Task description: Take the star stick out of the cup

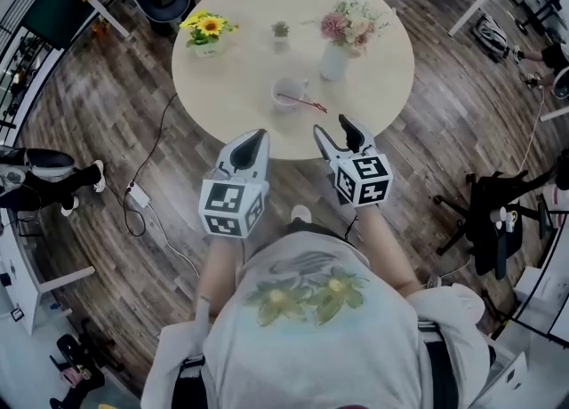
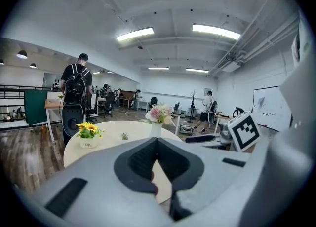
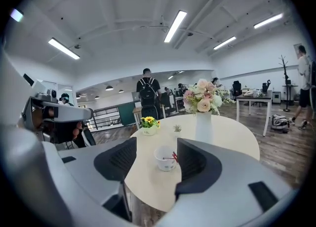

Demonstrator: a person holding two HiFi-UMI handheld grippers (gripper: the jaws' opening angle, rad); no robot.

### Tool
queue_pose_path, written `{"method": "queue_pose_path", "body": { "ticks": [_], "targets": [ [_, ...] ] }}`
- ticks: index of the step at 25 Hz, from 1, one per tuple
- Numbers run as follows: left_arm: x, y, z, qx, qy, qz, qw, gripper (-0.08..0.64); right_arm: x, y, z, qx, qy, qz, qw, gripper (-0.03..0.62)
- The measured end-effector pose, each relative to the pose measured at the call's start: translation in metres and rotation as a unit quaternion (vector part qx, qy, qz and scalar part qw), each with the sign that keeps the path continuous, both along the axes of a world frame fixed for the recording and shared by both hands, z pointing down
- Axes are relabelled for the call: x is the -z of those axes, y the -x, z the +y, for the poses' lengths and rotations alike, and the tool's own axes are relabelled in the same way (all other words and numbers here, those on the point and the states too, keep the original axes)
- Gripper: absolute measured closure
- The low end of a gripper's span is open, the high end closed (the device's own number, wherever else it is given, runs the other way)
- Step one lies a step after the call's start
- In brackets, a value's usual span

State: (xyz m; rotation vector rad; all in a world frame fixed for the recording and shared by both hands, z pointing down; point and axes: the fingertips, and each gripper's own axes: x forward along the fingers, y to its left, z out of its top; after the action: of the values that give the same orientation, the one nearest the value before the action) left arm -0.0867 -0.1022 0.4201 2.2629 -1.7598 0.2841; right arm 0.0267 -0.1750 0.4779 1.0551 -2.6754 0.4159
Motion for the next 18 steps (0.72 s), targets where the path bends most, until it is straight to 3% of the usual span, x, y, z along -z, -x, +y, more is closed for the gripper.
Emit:
{"method": "queue_pose_path", "body": {
  "ticks": [18],
  "targets": [
    [-0.018,-0.001,-0.032,0.018,0.020,-0.008,0.9996,0.558,-0.057,0.007,-0.050,0.034,0.027,0.050,0.998,0.341]
  ]
}}
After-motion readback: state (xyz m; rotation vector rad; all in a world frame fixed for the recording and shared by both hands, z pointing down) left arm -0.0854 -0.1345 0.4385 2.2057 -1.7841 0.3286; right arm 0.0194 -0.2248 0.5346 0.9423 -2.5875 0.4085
